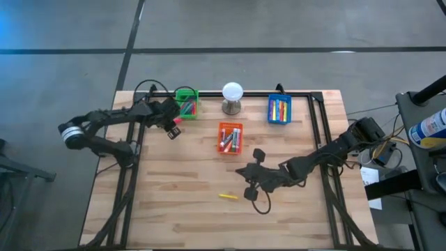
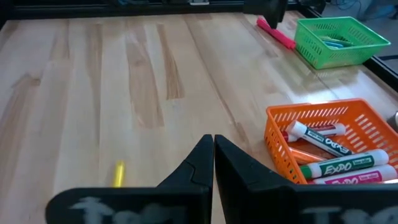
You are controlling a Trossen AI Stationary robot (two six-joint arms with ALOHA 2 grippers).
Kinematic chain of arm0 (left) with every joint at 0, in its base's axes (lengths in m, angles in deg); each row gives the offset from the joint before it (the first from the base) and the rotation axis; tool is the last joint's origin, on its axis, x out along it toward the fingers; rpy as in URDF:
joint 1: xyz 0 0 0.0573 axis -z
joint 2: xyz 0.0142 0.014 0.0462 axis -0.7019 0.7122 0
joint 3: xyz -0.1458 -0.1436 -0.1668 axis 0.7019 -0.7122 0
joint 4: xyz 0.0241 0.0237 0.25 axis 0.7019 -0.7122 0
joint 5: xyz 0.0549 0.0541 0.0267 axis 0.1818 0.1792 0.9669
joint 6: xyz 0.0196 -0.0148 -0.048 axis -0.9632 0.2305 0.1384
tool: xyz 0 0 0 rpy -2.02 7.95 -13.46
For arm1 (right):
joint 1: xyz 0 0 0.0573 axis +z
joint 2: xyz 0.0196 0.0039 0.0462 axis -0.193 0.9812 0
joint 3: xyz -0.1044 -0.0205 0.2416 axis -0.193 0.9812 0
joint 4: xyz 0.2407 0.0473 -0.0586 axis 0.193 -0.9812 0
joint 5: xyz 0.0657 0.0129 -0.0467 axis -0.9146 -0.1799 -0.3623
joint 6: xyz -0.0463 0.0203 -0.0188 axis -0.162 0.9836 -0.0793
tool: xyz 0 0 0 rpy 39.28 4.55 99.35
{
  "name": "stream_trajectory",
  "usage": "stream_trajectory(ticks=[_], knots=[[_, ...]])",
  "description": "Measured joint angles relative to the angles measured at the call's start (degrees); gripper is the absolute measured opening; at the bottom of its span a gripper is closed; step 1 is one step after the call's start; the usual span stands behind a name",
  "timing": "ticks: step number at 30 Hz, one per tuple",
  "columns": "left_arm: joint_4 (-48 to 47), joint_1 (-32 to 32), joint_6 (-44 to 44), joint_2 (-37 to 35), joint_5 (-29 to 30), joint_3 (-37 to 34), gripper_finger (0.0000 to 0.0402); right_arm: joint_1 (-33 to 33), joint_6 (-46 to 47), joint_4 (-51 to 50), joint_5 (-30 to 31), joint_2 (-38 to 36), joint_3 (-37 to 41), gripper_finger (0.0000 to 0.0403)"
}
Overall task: Pick & Place Markers
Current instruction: Put the pink highlighter into the blue bin
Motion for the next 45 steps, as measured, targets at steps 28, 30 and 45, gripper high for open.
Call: stream_trajectory(ticks=[28,30,45], knots=[[-3.27,-3.78,-2.37,10.20,-4.11,2.28,0.0082,0.42,-1.12,-0.29,-0.08,0.00,0.00,0.0009],[-6.09,-3.04,-1.84,8.47,-5.18,2.17,0.0060,0.42,-1.73,-0.60,-0.10,0.00,0.07,0.0009],[6.01,13.95,9.60,-17.72,-14.25,0.29,0.0045,0.61,-0.94,-0.65,4.21,-0.46,6.28,0.0009]])
